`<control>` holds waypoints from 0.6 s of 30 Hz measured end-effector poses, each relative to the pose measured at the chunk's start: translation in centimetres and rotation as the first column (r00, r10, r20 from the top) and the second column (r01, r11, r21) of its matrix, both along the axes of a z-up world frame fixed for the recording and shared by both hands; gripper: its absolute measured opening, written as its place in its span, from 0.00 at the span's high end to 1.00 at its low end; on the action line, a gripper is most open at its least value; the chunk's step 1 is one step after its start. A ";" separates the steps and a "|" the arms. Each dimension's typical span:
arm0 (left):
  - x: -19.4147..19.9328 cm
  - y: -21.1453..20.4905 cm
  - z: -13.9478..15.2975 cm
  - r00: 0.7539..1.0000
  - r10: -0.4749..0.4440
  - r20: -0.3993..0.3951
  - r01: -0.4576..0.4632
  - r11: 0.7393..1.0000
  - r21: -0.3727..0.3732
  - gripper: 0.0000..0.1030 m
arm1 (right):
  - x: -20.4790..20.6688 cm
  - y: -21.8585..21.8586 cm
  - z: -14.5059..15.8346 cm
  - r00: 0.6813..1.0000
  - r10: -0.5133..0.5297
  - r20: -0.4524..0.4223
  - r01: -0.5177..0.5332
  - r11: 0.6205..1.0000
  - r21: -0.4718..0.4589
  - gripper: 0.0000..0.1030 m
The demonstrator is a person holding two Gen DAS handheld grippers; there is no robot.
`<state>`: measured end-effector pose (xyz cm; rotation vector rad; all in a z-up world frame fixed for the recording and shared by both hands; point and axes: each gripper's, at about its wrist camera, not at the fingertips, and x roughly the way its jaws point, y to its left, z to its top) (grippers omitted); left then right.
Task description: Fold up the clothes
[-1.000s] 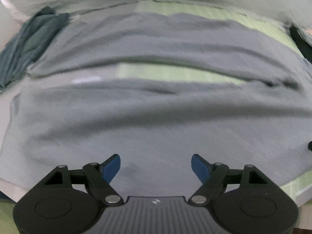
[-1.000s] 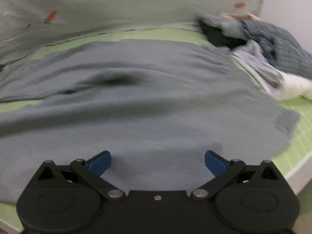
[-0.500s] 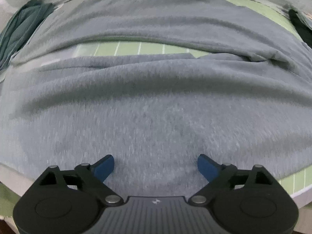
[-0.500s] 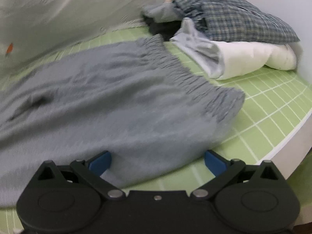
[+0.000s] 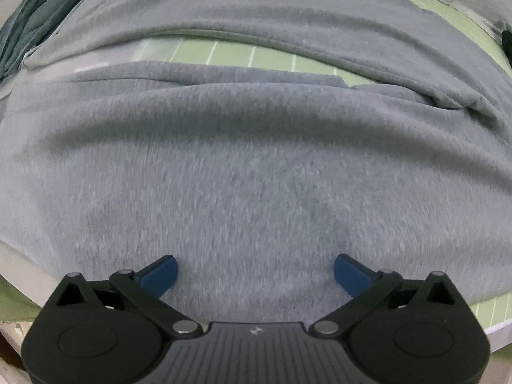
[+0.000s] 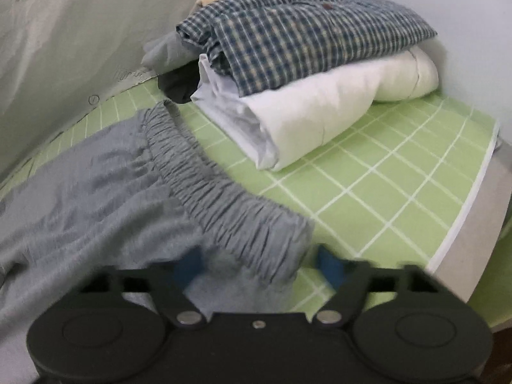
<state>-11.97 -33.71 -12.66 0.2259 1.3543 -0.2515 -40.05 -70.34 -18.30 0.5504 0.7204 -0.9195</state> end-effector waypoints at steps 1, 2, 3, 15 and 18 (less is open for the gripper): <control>0.1 -0.1 0.0 1.000 0.000 -0.005 0.000 1.000 0.001 0.00 | 0.1 -0.1 0.1 1.000 0.012 -0.006 -0.012 1.000 -0.003 0.70; 0.2 -0.2 0.0 1.000 -0.002 -0.009 0.002 1.000 0.003 0.00 | 0.2 -0.1 0.2 1.000 0.021 -0.008 -0.021 1.000 -0.003 0.77; 0.3 -0.3 -0.1 1.000 -0.004 -0.014 0.004 1.000 0.004 0.00 | 0.3 -0.1 0.3 0.999 0.031 -0.011 -0.031 1.000 -0.004 0.79; 3.0 3.1 1.6 0.999 0.041 -0.014 -0.041 0.998 -0.045 0.00 | 3.0 0.1 0.6 0.947 -0.074 -0.312 0.039 0.993 -0.115 0.75; 5.0 5.9 3.3 0.993 0.114 0.033 -0.110 0.990 -0.092 0.00 | 4.5 1.1 1.3 0.925 -0.134 -0.356 0.082 0.984 -0.157 0.36</control>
